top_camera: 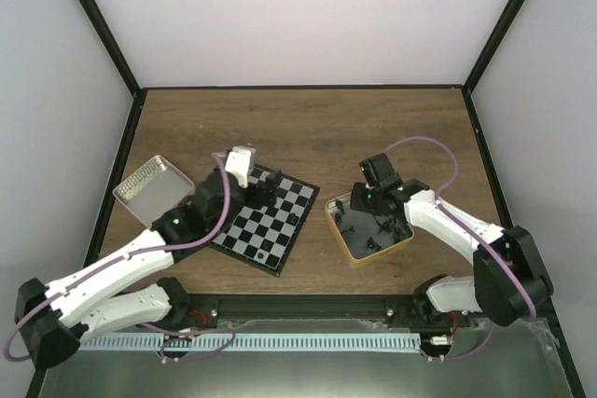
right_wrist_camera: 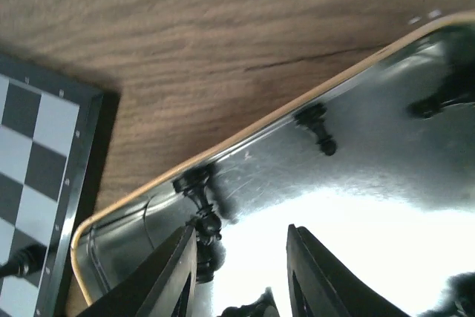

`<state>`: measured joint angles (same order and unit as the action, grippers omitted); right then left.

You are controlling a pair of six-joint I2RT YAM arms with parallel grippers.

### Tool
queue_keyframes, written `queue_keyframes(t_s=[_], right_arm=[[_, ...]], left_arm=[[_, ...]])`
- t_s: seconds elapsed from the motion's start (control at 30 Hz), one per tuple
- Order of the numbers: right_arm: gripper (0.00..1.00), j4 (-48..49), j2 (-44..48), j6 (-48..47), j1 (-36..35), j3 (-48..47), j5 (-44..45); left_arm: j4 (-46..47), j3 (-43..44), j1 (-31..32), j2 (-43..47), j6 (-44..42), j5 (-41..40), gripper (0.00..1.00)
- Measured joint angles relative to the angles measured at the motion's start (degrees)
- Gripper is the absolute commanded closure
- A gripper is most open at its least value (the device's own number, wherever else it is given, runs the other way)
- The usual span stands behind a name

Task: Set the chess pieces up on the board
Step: Pick up the chess piece from the storage box.

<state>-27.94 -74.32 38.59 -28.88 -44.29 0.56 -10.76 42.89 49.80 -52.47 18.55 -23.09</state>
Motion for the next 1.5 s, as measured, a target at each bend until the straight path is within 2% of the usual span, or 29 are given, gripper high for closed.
queue_keyframes(t_s=[0.23, 0.63, 0.83, 1.0, 1.27, 1.5], right_arm=[[0.65, 5.81, -5.09, -6.21, 0.22, 1.68, -7.78], [0.74, 9.92, -13.25, -10.93, 0.24, 1.64, -10.84], [0.83, 11.30, -14.14, -10.84, 0.24, 1.64, -10.56], [0.89, 11.37, -14.14, -10.69, 0.24, 1.64, -9.62], [0.92, 11.32, -12.63, -9.33, 0.26, 2.54, -7.52], [0.93, 13.97, -1.07, -7.91, 0.26, 7.19, -7.72]], left_arm=[[3.85, 0.07, -0.55, -7.54, -0.63, 6.38, 0.00], [5.57, 0.07, -2.29, -7.91, 0.50, 6.91, 0.00], [5.57, 0.07, -2.32, -7.91, 0.72, 6.88, 0.00], [5.57, 0.07, -2.32, -7.89, 0.76, 6.91, 0.00], [5.57, 0.04, -2.32, -7.10, 1.16, 6.93, 0.00], [5.68, -0.96, -2.86, -6.25, 5.68, 8.96, 0.00]])
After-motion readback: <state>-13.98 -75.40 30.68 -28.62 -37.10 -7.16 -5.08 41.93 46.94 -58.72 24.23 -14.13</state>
